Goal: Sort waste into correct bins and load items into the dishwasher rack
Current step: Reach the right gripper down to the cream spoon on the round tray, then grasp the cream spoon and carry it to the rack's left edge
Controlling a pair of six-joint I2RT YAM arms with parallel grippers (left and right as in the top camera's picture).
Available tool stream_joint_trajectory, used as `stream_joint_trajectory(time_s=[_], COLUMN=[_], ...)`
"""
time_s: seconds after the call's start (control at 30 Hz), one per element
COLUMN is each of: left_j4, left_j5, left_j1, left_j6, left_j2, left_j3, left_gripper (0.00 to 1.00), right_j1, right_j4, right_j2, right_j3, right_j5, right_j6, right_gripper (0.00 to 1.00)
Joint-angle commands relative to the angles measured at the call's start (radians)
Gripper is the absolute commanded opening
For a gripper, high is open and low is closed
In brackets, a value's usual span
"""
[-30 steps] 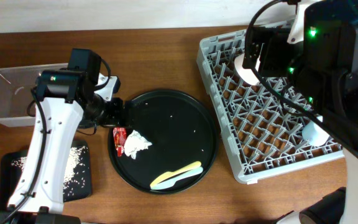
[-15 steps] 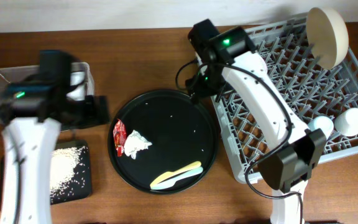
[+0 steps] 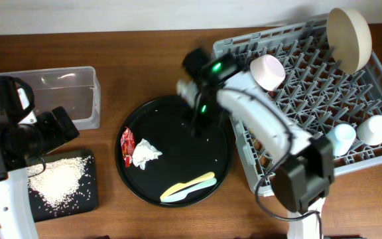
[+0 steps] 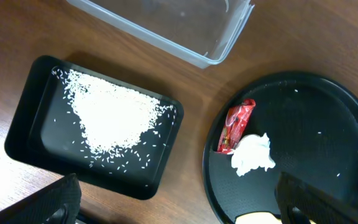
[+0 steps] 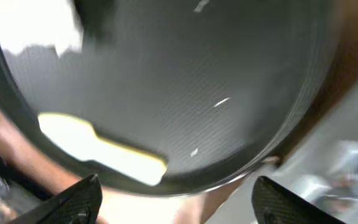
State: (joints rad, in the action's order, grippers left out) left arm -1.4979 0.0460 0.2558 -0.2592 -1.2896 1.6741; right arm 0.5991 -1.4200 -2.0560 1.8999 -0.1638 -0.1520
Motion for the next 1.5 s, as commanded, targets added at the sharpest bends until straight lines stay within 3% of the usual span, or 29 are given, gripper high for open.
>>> stream_joint_trajectory(time_s=[0.0, 0.23, 0.37, 0.53, 0.6, 0.77, 0.9, 1.13, 1.27, 1.47], left_j4=[0.001, 0.045, 0.045, 0.044, 0.044, 0.044, 0.044, 0.044, 0.044, 0.045], left_j5=[0.011, 0.011, 0.011, 0.011, 0.011, 0.011, 0.011, 0.011, 0.011, 0.011], left_j1=[0.005, 0.005, 0.005, 0.005, 0.005, 0.005, 0.005, 0.005, 0.005, 0.005], left_j6=[-0.017, -0.017, -0.017, -0.017, -0.017, -0.017, -0.017, -0.017, -0.017, -0.017], left_j2=[0.000, 0.000, 0.000, 0.000, 0.000, 0.000, 0.000, 0.000, 0.000, 0.000], left_j3=[0.011, 0.011, 0.011, 0.011, 0.012, 0.011, 0.011, 0.011, 0.011, 0.011], left_gripper=[0.99, 0.99, 0.99, 0.99, 0.99, 0.99, 0.99, 0.99, 0.99, 0.99], right_j1=[0.107, 0.282, 0.334, 0.343, 0.343, 0.343, 0.342, 0.343, 0.343, 0.343], right_j4=[0.054, 0.234, 0.299, 0.311, 0.324, 0.379, 0.396, 0.443, 0.442, 0.443], right_j2=[0.016, 0.016, 0.016, 0.016, 0.016, 0.005, 0.003, 0.003, 0.003, 0.003], right_j3=[-0.193, -0.406, -0.461, -0.477, -0.489, -0.526, -0.526, -0.526, -0.526, -0.525], right_j5=[0.092, 0.207, 0.228, 0.247, 0.247, 0.274, 0.305, 0.337, 0.342, 0.360], right_j6=[-0.125, -0.158, -0.158, -0.161, -0.243, -0.286, -0.288, -0.285, -0.283, -0.281], right_gripper=[0.75, 0.73, 0.65, 0.61, 0.63, 0.62, 0.52, 0.44, 0.23, 0.17])
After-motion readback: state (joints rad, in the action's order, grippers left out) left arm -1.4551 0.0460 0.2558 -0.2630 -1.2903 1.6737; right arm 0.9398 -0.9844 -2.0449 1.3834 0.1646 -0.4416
